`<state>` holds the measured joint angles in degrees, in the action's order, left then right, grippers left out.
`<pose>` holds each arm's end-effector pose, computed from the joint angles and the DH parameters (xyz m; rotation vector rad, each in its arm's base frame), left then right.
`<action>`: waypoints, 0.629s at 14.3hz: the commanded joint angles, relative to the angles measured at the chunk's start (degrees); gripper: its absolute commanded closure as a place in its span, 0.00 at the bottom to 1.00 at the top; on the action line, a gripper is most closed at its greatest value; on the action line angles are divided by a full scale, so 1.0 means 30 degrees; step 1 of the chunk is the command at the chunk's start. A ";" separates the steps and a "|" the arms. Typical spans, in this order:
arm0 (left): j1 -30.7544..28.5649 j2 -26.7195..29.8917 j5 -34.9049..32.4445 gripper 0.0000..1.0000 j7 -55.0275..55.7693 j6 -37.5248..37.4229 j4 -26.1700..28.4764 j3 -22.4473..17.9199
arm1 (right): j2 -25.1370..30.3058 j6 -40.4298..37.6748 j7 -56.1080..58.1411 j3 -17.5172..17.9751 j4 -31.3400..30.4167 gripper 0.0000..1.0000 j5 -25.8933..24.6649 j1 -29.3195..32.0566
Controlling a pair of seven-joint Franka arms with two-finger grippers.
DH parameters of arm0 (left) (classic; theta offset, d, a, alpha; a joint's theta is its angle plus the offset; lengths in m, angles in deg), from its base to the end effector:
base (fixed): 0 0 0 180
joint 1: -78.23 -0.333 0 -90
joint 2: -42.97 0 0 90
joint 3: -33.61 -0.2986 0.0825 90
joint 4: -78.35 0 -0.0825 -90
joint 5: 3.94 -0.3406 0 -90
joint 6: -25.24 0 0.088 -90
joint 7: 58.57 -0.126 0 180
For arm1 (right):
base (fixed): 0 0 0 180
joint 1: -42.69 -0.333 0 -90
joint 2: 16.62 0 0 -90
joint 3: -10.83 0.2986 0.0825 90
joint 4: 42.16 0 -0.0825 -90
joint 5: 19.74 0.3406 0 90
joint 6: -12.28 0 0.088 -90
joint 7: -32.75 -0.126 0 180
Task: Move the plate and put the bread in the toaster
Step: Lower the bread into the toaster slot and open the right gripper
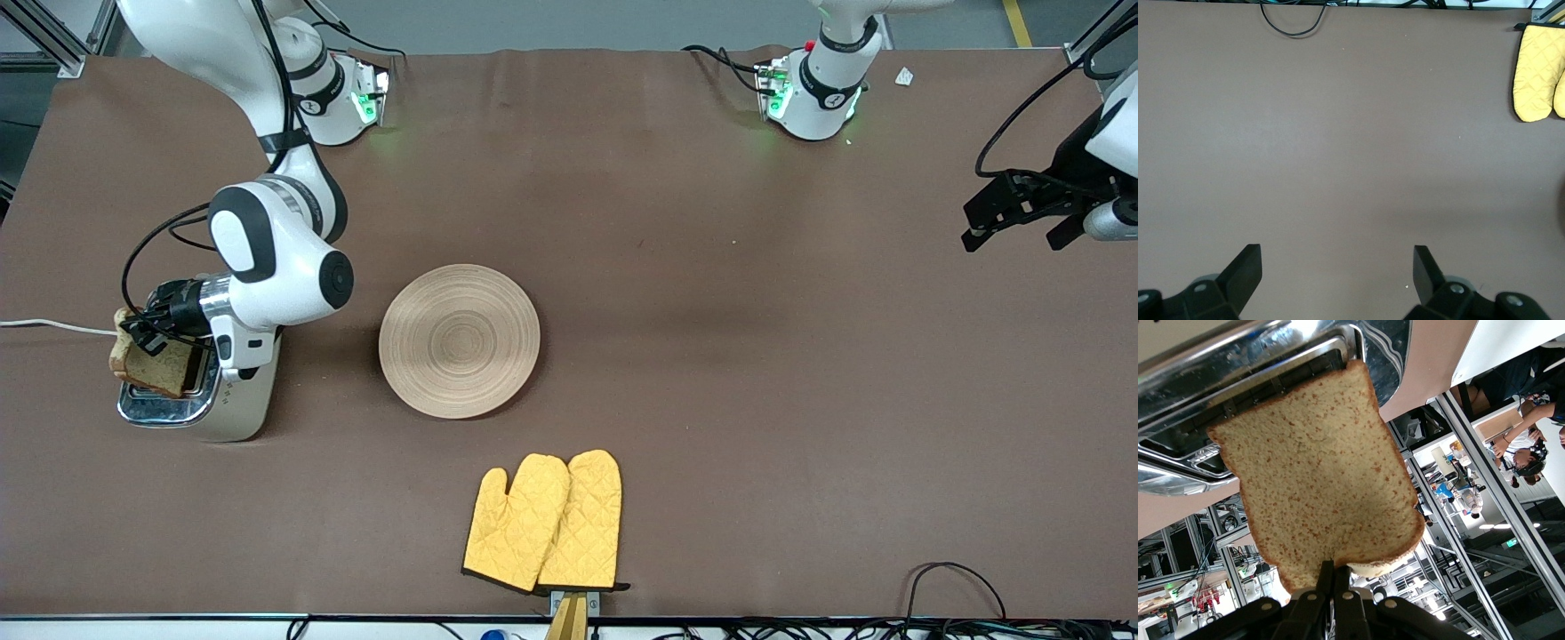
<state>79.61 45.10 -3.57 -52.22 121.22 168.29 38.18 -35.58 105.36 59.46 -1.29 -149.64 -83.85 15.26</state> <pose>0.5107 -0.0548 0.6176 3.1151 0.0110 0.2204 0.5511 0.0462 0.3650 1.6408 1.0801 -0.7122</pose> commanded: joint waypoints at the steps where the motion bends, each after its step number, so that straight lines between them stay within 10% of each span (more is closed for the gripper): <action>1: 0.0009 -0.0065 0.0111 0.00 -0.0271 -0.0002 -0.0271 -0.0090 | 0.0461 0.0145 0.0618 0.0173 -0.0324 0.99 -0.0280 0.0180; 9: 0.0009 -0.0065 0.0111 0.00 -0.0271 -0.0002 -0.0271 -0.0090 | 0.1135 0.0057 0.1410 0.0231 -0.0530 0.98 -0.0075 0.0005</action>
<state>79.61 45.10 -3.57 -52.22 121.22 168.29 38.18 -33.93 105.50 62.61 -0.95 -149.60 -83.85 15.17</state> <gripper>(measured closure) 0.000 0.969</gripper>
